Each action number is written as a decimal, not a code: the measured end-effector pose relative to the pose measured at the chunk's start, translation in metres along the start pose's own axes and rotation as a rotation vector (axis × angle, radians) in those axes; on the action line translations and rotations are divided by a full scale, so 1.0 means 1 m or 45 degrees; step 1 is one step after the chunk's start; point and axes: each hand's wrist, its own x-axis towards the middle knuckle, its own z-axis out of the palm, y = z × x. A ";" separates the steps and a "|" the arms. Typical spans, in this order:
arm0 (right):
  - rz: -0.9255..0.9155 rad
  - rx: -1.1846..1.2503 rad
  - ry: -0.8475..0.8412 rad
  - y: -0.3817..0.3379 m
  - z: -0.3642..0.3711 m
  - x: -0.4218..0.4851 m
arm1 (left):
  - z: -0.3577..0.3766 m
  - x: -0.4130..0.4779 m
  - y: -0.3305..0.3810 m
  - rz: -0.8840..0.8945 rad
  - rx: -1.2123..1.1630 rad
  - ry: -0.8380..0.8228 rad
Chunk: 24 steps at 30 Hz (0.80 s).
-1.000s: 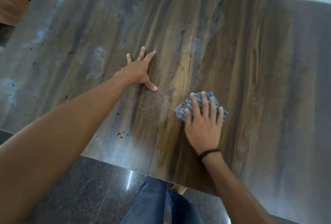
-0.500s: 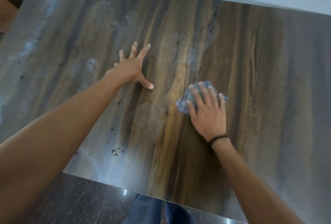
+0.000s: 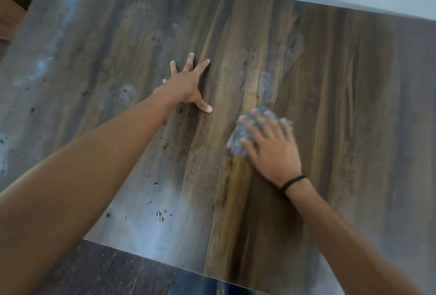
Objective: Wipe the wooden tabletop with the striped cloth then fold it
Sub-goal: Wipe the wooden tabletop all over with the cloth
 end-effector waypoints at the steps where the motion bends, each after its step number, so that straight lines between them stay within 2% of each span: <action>1: 0.291 -0.002 0.083 0.008 -0.003 0.018 | 0.000 0.001 -0.001 -0.003 -0.003 -0.003; 2: 0.528 0.023 0.123 0.006 -0.005 0.032 | 0.000 0.002 -0.001 -0.005 -0.007 -0.014; 3: 0.590 0.055 0.100 -0.003 -0.005 0.039 | 0.000 0.004 -0.001 0.000 -0.013 -0.021; 6: -0.038 0.017 -0.066 -0.020 0.004 0.019 | -0.007 0.012 0.002 -0.007 -0.014 -0.021; 7: -0.032 0.008 -0.039 -0.008 0.005 0.020 | -0.013 0.015 0.003 -0.006 -0.015 0.005; 9: 0.423 0.001 0.131 0.006 0.000 0.046 | -0.030 0.026 0.007 0.019 -0.010 0.063; 10: 0.584 0.030 0.146 0.005 -0.002 0.058 | -0.040 0.035 0.013 0.042 -0.001 0.065; 11: 0.527 0.056 0.077 -0.002 -0.002 0.065 | -0.050 0.043 0.017 0.058 0.016 0.065; 13: 0.041 0.033 -0.043 -0.007 -0.002 0.057 | -0.064 0.057 0.022 0.083 0.074 0.031; 14: -0.053 0.014 -0.057 0.006 -0.002 0.058 | -0.067 0.064 0.023 0.084 0.090 0.004; 15: 0.042 -0.001 -0.007 0.022 -0.005 0.066 | -0.069 0.069 0.021 0.071 0.094 -0.016; 17: 0.495 0.022 0.130 0.035 -0.011 0.086 | -0.070 0.072 0.019 0.044 0.094 -0.056; 18: 0.584 0.037 0.119 0.032 -0.010 0.092 | -0.069 0.073 0.020 0.056 0.089 -0.061; 21: 0.047 -0.036 0.034 0.033 -0.003 0.084 | -0.067 0.071 0.021 0.089 0.073 -0.041; 22: 0.065 -0.054 0.073 0.047 -0.005 0.088 | -0.067 0.070 0.019 0.081 0.062 -0.031; 24: 0.498 -0.006 0.198 0.062 -0.010 0.113 | -0.069 0.071 0.017 0.063 0.045 -0.037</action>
